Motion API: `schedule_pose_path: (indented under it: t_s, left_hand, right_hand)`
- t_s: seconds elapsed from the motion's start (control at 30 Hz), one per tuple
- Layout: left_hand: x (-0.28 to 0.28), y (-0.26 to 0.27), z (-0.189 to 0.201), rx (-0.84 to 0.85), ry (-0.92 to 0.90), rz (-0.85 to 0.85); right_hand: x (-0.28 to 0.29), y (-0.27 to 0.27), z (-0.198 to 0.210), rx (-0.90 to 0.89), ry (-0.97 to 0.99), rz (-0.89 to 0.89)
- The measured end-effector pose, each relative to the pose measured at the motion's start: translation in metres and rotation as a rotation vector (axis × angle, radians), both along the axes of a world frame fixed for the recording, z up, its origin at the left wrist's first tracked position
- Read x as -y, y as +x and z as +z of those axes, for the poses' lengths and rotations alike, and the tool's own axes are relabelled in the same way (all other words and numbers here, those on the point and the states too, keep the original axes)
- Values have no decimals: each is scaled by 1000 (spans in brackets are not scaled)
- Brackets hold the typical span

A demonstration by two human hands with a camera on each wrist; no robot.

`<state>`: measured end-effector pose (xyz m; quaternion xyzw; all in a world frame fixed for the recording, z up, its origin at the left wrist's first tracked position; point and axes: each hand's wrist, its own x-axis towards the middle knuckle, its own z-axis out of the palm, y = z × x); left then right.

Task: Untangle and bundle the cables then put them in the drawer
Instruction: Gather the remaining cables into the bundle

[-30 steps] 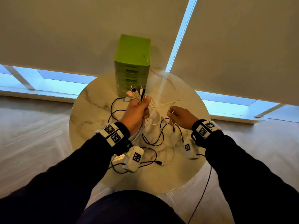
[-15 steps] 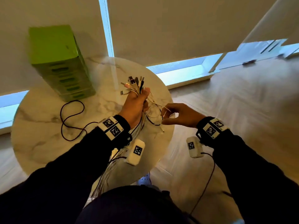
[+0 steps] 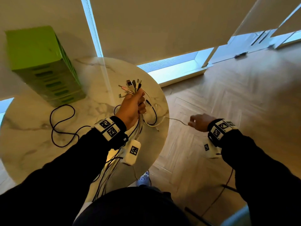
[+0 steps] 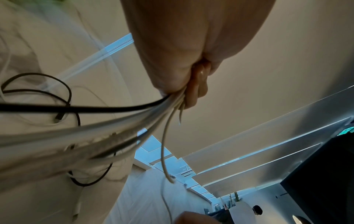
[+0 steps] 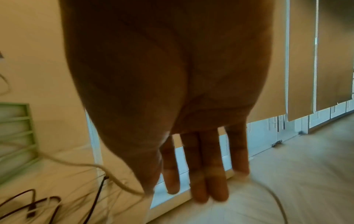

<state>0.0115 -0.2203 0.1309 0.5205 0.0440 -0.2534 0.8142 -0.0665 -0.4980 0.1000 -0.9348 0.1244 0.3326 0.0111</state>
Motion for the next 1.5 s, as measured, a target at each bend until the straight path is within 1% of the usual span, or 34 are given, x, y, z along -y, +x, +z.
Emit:
schedule_pose_path:
  t_s: [0.03, 0.1, 0.17, 0.23, 0.3, 0.37, 0.5, 0.6, 0.67, 0.7, 0.73, 0.77, 0.8, 0.87, 0.9, 0.93, 0.97, 1.0, 1.1, 1.17, 1.23, 1.3, 1.37, 1.4, 1.43, 1.5]
  left_hand:
    - [0, -1, 0, -3, -12, -6]
    - [0, -2, -2, -5, -21, -7]
    - [1, -2, -4, -3, -31, -4]
    - [0, -1, -6, 9, -27, 4]
    - [-2, 3, -7, 34, -14, 11]
    - [-5, 7, -10, 74, 22, 26]
    - [-12, 17, -22, 156, 181, 116]
    - [-17, 21, -31, 232, 373, 134]
    - [-22, 24, -32, 246, 440, 147]
    - [-25, 25, -32, 228, 409, 169]
    - [-27, 27, -30, 190, 336, 193]
    - [-29, 29, -28, 142, 251, 206]
    - [-31, 31, -25, 98, 168, 199]
    - [-33, 30, -16, 48, 53, 134]
    - [-32, 28, -11, 45, 21, 83]
    - [-30, 25, -7, 48, 3, 28]
    - [-27, 21, -3, 54, -8, -29]
    - [-24, 17, 1, 64, -15, -82]
    - [-12, 8, 12, 88, -18, -224]
    - [-5, 3, 20, 95, 1, -288]
    - [-5, 2, 27, 114, 24, -330]
    - [-12, 4, 33, 140, 55, -359]
    - [-24, 10, 37, 151, 86, -371]
    - [-30, 12, 39, 155, 95, -374]
    - [-35, 13, 39, 157, 93, -373]
    - [-43, 14, 40, 141, 57, -345]
  right_hand:
    - [-4, -1, -5, -26, 20, -4]
    - [-23, 1, -11, 43, 202, 19]
    - [-53, 3, -10, 75, 441, 137]
    - [-87, 3, -5, 31, 631, 235]
    - [-113, 5, 1, 40, 810, 210]
    - [-128, 8, 7, 124, 920, 154]
    - [-121, 17, 23, 406, 885, 85]
    - [-102, 22, 31, 635, 822, -1]
    - [-85, 24, 28, 769, 719, -65]
    - [-73, 25, 25, 816, 630, -85]
    - [-58, 25, 20, 809, 519, -87]
    - [-42, 25, 14, 714, 411, -80]
    - [-28, 22, 7, 529, 335, -83]
    - [-16, 11, -4, 46, 225, -73]
    - [-17, 5, -6, -118, 168, -25]
    - [-21, 1, -9, -188, 152, 17]
    - [-30, -2, -11, -182, 213, 35]
    - [-43, -2, -11, -133, 348, 36]
    - [-96, 5, -1, 46, 892, -71]
    - [-130, 11, 7, 105, 1150, -115]
    - [-158, 15, 10, 53, 1278, -151]
    - [-173, 15, 9, -17, 1389, -184]
    - [-172, 13, 7, -133, 1518, -254]
    - [-167, 12, 8, -197, 1552, -273]
    - [-160, 12, 10, -238, 1540, -267]
    - [-142, 12, 15, -280, 1431, -207]
